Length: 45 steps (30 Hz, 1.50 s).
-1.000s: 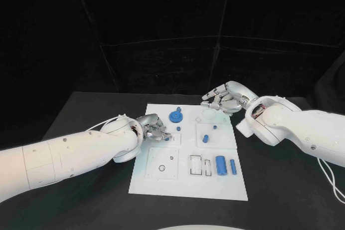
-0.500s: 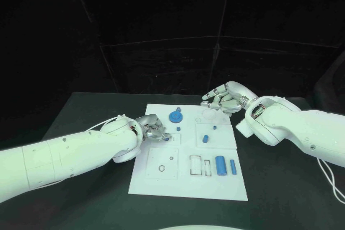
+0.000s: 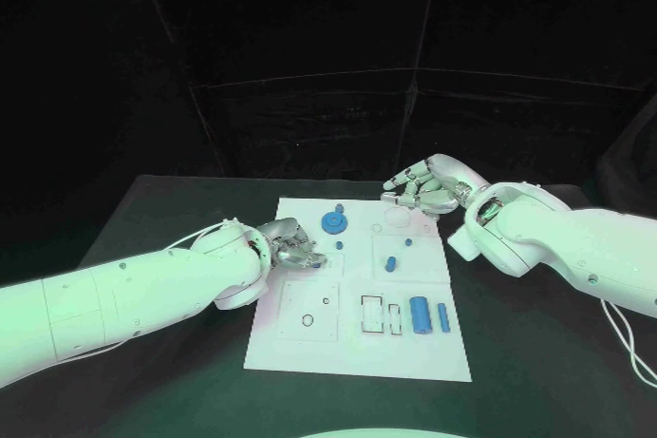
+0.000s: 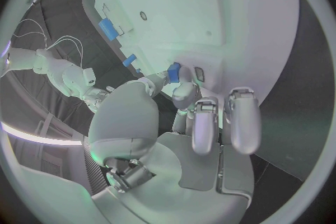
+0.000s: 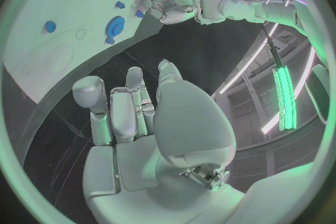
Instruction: Assemble the parts on the task board
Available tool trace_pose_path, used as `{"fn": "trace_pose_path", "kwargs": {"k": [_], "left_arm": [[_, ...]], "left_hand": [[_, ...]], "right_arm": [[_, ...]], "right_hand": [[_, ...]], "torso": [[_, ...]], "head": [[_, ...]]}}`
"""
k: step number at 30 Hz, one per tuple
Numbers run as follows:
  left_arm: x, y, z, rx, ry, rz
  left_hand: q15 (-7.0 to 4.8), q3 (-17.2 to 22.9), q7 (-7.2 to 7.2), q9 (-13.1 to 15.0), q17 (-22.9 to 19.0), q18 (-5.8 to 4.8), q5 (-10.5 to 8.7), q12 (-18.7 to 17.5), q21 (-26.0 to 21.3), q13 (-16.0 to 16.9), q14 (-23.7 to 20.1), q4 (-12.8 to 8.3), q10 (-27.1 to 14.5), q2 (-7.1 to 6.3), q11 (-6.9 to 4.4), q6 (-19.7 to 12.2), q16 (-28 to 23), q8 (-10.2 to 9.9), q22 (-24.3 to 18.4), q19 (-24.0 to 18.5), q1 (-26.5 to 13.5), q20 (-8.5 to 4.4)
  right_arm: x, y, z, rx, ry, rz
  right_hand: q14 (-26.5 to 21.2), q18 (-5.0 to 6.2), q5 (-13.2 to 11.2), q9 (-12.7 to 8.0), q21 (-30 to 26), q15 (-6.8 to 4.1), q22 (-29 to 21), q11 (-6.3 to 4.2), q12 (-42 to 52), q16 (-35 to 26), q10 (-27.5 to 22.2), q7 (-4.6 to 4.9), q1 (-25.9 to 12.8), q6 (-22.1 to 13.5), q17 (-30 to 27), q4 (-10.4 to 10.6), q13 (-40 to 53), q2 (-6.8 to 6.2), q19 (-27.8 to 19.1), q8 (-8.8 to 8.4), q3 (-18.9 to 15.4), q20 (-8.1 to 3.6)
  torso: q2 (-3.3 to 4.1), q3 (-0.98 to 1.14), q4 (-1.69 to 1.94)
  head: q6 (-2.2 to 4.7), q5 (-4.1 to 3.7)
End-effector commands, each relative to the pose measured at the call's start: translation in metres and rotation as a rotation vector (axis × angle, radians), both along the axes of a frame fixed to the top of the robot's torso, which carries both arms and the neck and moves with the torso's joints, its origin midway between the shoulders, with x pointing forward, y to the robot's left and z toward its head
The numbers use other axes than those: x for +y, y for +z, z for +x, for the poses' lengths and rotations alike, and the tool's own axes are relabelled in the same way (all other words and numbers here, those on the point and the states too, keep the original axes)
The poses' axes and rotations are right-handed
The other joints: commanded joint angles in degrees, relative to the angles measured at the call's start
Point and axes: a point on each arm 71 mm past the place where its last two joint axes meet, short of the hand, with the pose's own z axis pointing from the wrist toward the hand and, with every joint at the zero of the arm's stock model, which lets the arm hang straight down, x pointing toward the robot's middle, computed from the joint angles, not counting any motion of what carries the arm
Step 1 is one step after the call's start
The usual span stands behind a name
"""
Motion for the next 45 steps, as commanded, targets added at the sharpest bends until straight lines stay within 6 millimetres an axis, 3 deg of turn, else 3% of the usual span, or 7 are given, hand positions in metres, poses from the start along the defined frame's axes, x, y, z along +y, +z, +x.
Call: {"fn": "trace_pose_path", "kwargs": {"k": [1,35,45], "left_arm": [[0.0005,-0.0029,-0.0009,0.025,0.016,-0.002],[-0.0014,-0.0049,0.0017,0.070,0.049,-0.033],[-0.0005,-0.0049,0.0026,0.069,0.059,-0.036]], "left_hand": [[-0.51,-0.29,0.39,-0.01,15.09,-0.79,-0.01,0.24,0.09,0.19,6.04,0.56,0.27,-0.14,-0.36,0.05,0.19,0.20,0.15,0.63,-0.71,-0.45],[-0.70,-5.61,0.13,0.59,15.09,-1.00,-0.05,1.84,0.73,1.75,6.04,4.80,1.20,-0.04,-0.57,0.79,0.19,1.04,1.39,1.11,-3.35,-0.65],[-0.76,-12.97,0.05,0.96,15.09,-1.02,-0.47,2.12,0.71,1.99,6.04,7.72,1.28,0.65,-0.62,0.78,0.19,1.45,1.58,1.14,-5.31,-0.73]], "right_arm": [[0.0012,0.0012,0.0000,-0.003,0.009,0.004],[0.0020,0.0006,0.0008,0.000,0.011,0.004],[0.0020,0.0005,0.0008,0.001,0.011,0.004]], "right_hand": [[0.70,0.57,0.24,0.06,-0.40,0.41,-0.25,-0.09,-0.35,-0.41,-0.57,-0.04,0.27,-0.44,-0.27,-0.02,-0.17,0.50,-0.51,0.35,-0.32,-0.08],[0.63,0.61,0.27,0.07,-0.58,0.43,-0.49,-0.07,-0.33,-0.56,-0.61,-0.02,0.22,-0.47,-0.42,-0.01,-0.18,0.55,-0.65,0.37,-0.41,-0.06],[0.57,0.64,0.29,0.08,-0.73,0.45,-0.67,-0.06,-0.36,-0.71,-0.68,-0.01,0.10,-0.49,-0.58,0.03,-0.27,0.62,-0.75,0.40,-0.52,-0.04]], "torso": [[0.01,-0.01,-0.04],[-0.01,0.01,0.01],[0.03,-0.02,0.01]], "head": [[-0.06,-0.01],[-0.12,-0.46],[-0.03,-0.52]]}}
